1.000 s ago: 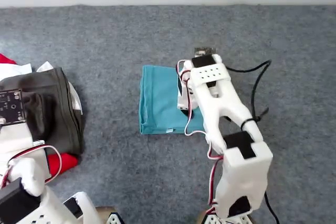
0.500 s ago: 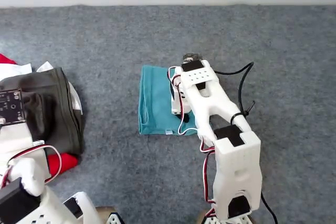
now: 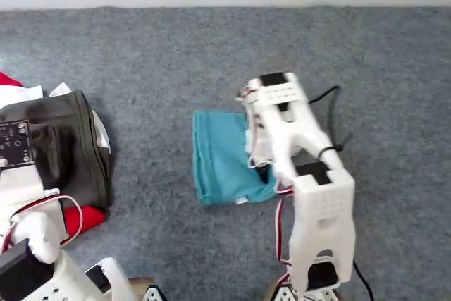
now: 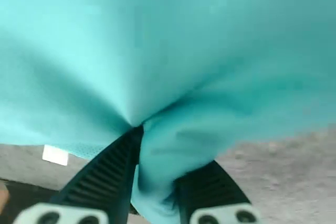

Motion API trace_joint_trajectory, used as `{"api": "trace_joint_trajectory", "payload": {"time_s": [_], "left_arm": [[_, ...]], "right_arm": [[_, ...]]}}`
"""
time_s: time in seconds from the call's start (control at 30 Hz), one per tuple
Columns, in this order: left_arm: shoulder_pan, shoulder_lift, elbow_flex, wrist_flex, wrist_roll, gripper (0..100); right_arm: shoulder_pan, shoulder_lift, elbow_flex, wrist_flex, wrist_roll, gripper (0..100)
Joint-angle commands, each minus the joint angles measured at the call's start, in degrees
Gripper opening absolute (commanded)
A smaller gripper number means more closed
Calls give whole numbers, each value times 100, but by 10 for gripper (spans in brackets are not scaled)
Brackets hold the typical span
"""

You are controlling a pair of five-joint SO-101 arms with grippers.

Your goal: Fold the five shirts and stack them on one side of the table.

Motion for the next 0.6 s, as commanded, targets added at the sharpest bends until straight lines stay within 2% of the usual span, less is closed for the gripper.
{"api": "trace_joint_trajectory", "payload": {"time_s": [0.0, 0.2, 0.3, 0.43, 0.57], "left_arm": [[-26, 18, -40, 62, -9, 19], [-9, 18, -40, 62, -9, 19], [0, 18, -40, 62, -9, 19], [0, 18, -40, 62, -9, 19], [-9, -18, -40, 62, -9, 19]], "right_arm": [[769, -804, 44, 259, 1389, 10], [1886, -1138, -123, 13, 4598, 10], [2167, -1138, -237, -558, 5732, 10], [2255, -1182, -264, -1587, 6505, 10], [2141, -1279, -343, -1886, 6497, 34]]}}
